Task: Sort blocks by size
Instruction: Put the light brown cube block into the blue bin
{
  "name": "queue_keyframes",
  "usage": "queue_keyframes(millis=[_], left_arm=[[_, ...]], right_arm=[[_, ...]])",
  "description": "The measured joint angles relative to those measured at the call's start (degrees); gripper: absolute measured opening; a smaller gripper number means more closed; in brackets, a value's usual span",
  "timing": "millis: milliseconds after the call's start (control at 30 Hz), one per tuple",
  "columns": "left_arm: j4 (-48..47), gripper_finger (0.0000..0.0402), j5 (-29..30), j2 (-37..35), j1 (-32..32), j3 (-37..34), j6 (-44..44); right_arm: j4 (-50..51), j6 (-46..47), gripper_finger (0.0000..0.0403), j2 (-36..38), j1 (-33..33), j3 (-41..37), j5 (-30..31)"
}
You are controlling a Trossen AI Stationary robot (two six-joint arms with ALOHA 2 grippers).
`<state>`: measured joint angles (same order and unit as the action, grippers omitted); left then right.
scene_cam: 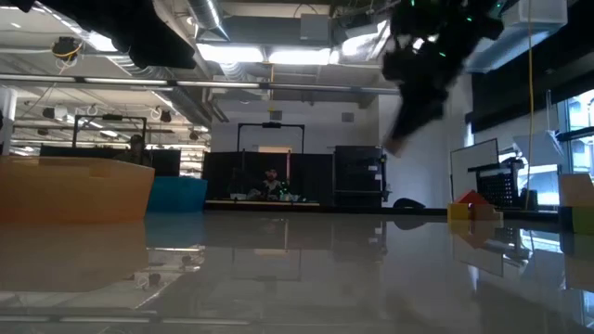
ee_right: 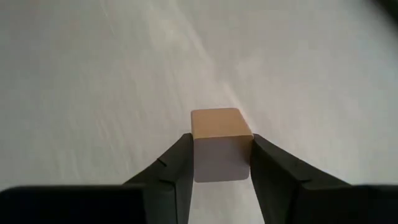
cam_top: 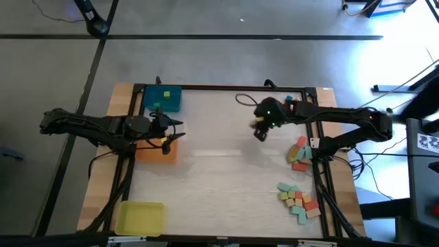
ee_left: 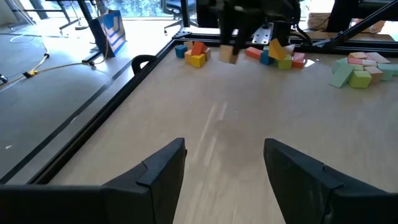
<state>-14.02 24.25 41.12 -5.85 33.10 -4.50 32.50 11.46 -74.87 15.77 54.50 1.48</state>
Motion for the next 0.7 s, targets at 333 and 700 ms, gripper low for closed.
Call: queue_keyframes(millis=[333,700], left_arm=[[0.77,0.0205,0.0,0.0,0.01,0.0,0.3],[12.61,0.0205,0.02,-0.78,0.01,0.09,5.27]], right_arm=[[-31.82,-6.37,0.0135,-5.16,0.76,0.0,1.46],[-57.03,-7.27,0.0135,-17.26,5.62,1.63,-4.21]])
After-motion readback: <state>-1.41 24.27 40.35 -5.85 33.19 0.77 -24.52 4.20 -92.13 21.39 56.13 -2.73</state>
